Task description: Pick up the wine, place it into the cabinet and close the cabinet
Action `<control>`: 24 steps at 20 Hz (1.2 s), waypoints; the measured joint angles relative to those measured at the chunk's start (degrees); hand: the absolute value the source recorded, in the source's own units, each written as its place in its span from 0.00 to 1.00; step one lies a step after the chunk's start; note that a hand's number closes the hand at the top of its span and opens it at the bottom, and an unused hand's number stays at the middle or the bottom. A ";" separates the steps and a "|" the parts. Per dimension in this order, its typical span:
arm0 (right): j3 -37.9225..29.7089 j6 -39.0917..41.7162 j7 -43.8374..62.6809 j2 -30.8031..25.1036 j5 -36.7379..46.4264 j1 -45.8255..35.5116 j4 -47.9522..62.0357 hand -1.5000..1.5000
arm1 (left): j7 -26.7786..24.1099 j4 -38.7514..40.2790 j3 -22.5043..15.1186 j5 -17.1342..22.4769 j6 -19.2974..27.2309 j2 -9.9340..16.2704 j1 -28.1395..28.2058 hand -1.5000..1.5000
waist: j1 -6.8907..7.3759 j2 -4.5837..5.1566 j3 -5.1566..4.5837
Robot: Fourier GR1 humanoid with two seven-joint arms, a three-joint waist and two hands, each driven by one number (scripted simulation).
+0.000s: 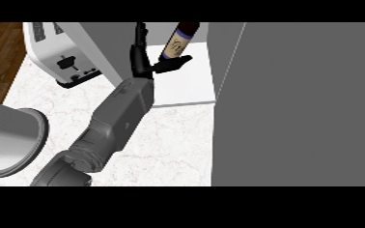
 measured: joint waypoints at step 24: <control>1.05 -1.32 0.43 0.12 0.45 -0.74 0.02 0.00 | -2.44 -0.96 -1.70 -0.04 -10.50 -0.05 0.93 0.00 | 0.15 -0.20 -0.15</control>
